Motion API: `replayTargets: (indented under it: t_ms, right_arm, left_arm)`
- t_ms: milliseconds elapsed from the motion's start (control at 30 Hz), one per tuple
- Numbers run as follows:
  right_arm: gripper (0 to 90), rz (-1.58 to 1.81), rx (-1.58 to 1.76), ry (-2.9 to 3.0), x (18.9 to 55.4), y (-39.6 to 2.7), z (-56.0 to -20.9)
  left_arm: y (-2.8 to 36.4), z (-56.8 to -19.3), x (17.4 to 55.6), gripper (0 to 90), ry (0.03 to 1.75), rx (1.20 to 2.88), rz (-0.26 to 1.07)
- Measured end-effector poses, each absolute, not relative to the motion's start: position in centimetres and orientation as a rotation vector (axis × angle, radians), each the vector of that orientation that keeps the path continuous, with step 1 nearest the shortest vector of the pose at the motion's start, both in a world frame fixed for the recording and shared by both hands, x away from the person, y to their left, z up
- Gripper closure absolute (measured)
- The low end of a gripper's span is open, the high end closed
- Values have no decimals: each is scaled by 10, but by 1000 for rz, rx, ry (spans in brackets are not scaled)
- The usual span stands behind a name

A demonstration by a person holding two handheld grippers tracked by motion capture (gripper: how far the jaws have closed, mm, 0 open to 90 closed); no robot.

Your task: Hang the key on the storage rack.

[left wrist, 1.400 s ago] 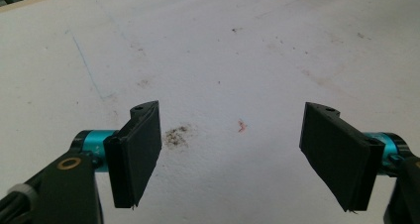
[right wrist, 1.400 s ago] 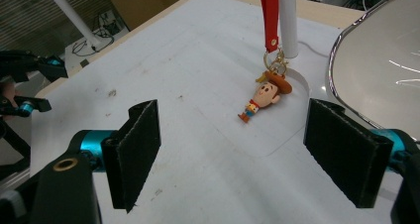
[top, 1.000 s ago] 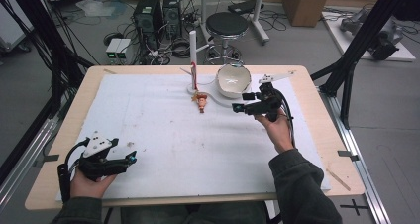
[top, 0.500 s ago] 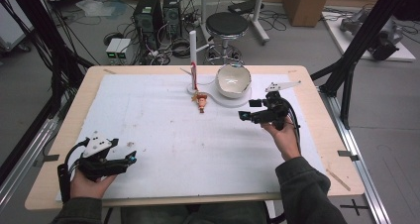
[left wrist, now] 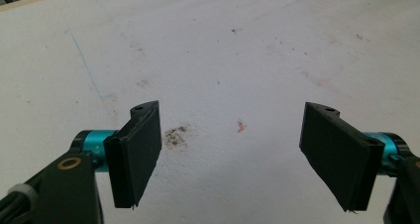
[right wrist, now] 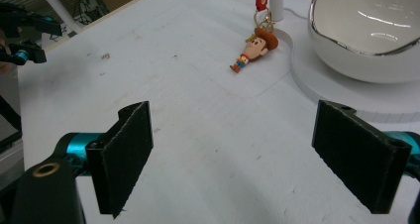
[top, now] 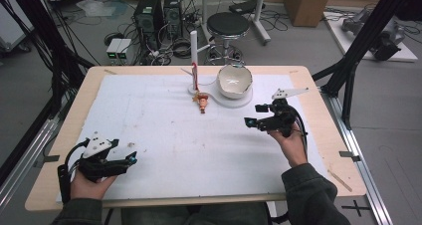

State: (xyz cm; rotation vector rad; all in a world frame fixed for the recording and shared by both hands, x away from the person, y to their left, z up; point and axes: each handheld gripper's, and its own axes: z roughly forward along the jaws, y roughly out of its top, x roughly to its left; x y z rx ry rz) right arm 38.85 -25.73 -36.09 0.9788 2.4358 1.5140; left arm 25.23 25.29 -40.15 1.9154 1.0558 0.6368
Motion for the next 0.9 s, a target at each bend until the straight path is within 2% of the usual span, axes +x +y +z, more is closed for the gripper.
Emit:
replayTargets:
  t_ms: [900]
  right_arm:
    - [125,1473,1043,2405,360,-291,-385]
  left_arm:
    - [253,-401,253,248,1055,1915,636]
